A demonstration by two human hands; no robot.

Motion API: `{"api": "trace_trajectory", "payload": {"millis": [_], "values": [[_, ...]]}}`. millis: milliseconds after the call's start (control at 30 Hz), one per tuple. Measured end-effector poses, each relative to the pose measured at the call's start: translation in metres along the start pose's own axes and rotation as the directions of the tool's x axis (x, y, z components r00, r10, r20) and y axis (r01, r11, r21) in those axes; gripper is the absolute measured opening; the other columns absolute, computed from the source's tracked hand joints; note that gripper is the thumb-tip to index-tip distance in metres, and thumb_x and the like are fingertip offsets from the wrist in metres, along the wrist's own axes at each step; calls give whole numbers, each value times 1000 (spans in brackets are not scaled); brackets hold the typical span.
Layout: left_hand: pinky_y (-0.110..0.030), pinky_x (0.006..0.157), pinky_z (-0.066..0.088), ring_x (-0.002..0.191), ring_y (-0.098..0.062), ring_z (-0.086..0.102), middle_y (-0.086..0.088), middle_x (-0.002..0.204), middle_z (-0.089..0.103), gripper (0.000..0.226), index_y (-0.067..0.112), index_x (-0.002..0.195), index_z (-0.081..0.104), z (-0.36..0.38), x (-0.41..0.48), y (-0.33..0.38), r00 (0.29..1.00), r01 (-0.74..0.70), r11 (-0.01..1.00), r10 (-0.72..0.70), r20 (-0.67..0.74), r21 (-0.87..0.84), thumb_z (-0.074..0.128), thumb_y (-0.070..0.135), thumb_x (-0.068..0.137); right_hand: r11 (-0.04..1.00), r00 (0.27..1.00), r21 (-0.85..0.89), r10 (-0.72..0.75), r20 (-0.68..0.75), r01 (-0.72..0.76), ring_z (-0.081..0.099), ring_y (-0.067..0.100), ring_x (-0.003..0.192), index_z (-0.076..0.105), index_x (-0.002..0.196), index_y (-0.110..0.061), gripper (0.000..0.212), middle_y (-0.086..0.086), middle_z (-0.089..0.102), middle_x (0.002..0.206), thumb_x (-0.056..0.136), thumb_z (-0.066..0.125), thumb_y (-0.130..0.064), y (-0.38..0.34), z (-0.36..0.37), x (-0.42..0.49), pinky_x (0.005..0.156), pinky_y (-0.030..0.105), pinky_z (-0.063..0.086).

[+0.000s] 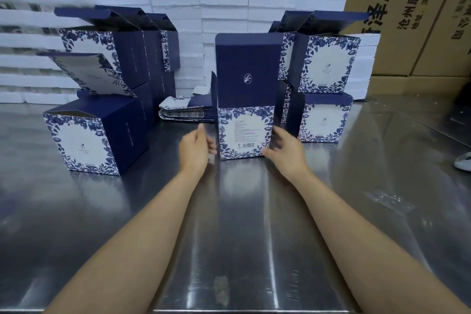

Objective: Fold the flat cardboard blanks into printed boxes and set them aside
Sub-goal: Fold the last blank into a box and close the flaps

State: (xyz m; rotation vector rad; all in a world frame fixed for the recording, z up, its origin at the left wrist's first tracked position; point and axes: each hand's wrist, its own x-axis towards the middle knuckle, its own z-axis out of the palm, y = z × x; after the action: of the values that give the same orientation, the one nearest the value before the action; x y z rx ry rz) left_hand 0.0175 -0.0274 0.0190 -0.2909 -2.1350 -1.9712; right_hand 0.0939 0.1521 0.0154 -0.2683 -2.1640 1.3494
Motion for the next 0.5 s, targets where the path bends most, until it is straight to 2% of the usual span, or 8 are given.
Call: {"api": "trace_trajectory", "payload": {"millis": [33, 100, 167, 267, 333, 400, 433, 500], "values": [[-34, 71, 46, 62, -17, 60, -5, 69, 62, 35, 9, 75, 56, -1, 2, -1, 1000, 9, 1000, -9, -22, 16, 44, 27, 102, 999, 999, -34, 14, -40, -15, 59, 19, 110, 49, 134, -2, 59, 8, 60, 125, 80, 71, 5, 3, 0, 1, 98, 28, 46], [-36, 84, 49, 84, -17, 64, -4, 94, 65, 10, 11, 100, 59, -3, 7, 0, 998, -12, 997, 17, -63, 75, 56, 19, 96, 999, 986, -42, 12, -168, -19, 59, 18, 89, 55, 117, -9, 40, 3, 61, 103, 81, 71, 0, 5, -1, 4, 79, 17, 46], [-34, 105, 40, 118, -15, 54, -1, 132, 54, 49, 13, 136, 44, -3, 10, 0, 998, 1, 999, -4, 57, 46, 61, 10, 91, 1000, 976, 1, 7, -218, -7, 56, 20, 78, 53, 103, -14, 27, -1, 57, 88, 84, 65, 0, 4, -2, 6, 70, 15, 45], [-35, 117, 24, 142, -14, 31, 7, 157, 29, 82, 23, 155, 7, 0, 7, 1, 942, 68, 998, -65, 329, 1, 54, 1, 93, 993, 995, 103, 57, -85, -48, 62, 26, 89, 55, 113, -15, 24, 10, 61, 106, 91, 60, -6, 7, 2, 6, 83, 39, 53], [-30, 112, 31, 130, -7, 45, 2, 148, 45, 77, 21, 155, 12, 1, 6, -1, 941, 47, 999, -39, 335, -16, 52, 1, 93, 986, 997, 148, 76, -6, -74, 62, 19, 107, 49, 137, -18, 42, -2, 59, 127, 95, 58, -15, 6, 1, 7, 97, 38, 50], [-27, 93, 38, 97, 5, 57, 4, 109, 68, 55, 19, 146, 38, 0, 4, 2, 986, -15, 1000, 19, 168, -26, 51, 9, 94, 951, 996, 296, 85, 27, -89, 54, 11, 121, 34, 149, -25, 54, -16, 48, 138, 99, 54, -21, 3, 0, 6, 104, 31, 44], [-30, 85, 39, 84, 4, 57, 8, 92, 67, 45, 19, 139, 48, 0, 4, 3, 995, -55, 998, 55, 80, -5, 50, 13, 94, 917, 995, 384, 102, 22, -102, 50, 10, 126, 31, 150, -26, 53, -16, 43, 143, 100, 50, -23, 1, -1, 5, 106, 30, 42], [-33, 85, 43, 84, -4, 55, 9, 94, 61, 41, 17, 135, 50, -1, 7, 5, 993, -118, 993, 118, -7, 3, 52, 13, 94, 865, 993, 494, 116, -25, -89, 44, 13, 133, 34, 148, -25, 47, -6, 40, 149, 103, 44, -30, -2, -1, 4, 112, 33, 37]]}}
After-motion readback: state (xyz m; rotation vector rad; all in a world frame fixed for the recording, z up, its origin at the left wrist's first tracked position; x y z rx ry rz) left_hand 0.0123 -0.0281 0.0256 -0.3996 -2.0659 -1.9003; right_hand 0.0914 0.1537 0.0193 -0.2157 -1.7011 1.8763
